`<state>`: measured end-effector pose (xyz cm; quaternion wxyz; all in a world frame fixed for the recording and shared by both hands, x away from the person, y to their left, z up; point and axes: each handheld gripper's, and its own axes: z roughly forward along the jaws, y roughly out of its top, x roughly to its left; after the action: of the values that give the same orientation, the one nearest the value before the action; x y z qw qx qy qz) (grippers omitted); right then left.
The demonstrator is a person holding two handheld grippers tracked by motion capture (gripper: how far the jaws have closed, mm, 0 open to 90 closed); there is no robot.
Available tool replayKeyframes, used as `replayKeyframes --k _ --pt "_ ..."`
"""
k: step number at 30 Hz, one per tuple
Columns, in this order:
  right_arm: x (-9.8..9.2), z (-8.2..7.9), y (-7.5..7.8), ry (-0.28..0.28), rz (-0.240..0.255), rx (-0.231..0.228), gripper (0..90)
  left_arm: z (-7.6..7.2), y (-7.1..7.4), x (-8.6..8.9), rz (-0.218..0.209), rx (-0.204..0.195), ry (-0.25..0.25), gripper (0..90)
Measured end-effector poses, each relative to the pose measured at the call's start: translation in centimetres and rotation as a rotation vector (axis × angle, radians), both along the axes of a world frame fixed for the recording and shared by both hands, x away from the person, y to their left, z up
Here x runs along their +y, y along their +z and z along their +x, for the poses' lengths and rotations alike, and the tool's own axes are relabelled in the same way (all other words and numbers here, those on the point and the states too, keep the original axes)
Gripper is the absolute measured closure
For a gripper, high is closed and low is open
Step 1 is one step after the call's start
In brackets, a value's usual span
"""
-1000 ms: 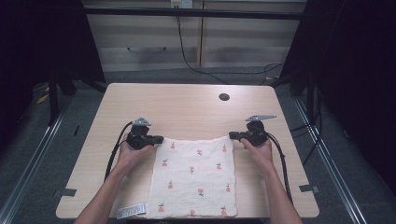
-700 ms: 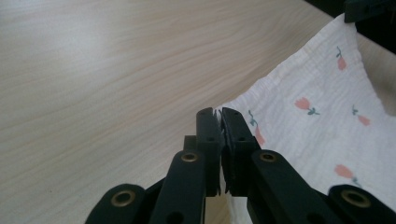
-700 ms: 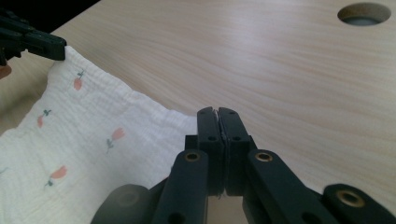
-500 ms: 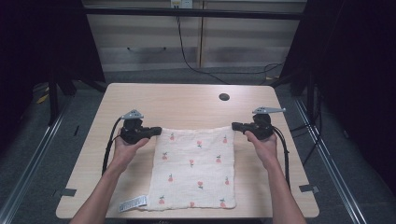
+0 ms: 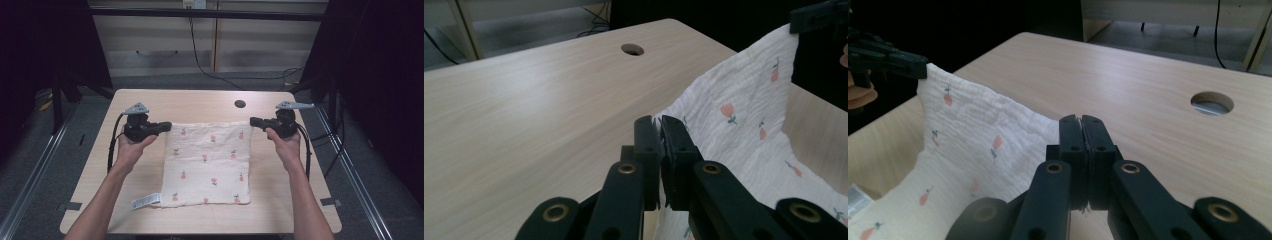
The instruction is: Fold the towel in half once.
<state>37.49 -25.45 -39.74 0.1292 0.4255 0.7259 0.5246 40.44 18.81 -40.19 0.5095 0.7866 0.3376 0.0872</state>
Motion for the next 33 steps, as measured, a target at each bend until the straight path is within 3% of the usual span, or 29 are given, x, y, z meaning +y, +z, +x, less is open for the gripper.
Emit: replayKeyframes --k 3,4,9,13,18,30,33 --pt "-0.1 0.0 0.7 -0.002 0.025 -0.015 88.9 -0.1 0.8 -0.2 -0.022 -0.009 -0.008 86.6" --pt "-0.3 0.1 1.5 -0.004 0.041 -0.039 88.9 -0.3 1.6 -0.5 -0.024 -0.041 -0.01 86.6" --pt "-0.2 -0.2 2.1 0.003 0.044 -0.058 88.9 -0.2 1.4 -0.6 -0.02 -0.042 0.008 86.6" --pt "0.0 -0.8 0.7 0.02 0.024 -0.035 88.9 -0.4 -0.9 -0.2 -0.011 -0.004 0.024 86.6" --pt "-0.2 -1.7 -0.7 0.036 0.005 -0.016 89.0 -1.1 -2.0 0.4 -0.04 0.008 0.031 86.6" --pt "-1.0 -4.4 -2.4 0.047 0.017 0.002 88.9 -3.2 -2.6 1.1 -0.09 0.002 0.01 86.6" --pt "-1.1 -5.2 -2.7 0.054 0.01 0.0 88.9 -4.0 -2.5 1.4 -0.103 -0.015 0.003 86.6"
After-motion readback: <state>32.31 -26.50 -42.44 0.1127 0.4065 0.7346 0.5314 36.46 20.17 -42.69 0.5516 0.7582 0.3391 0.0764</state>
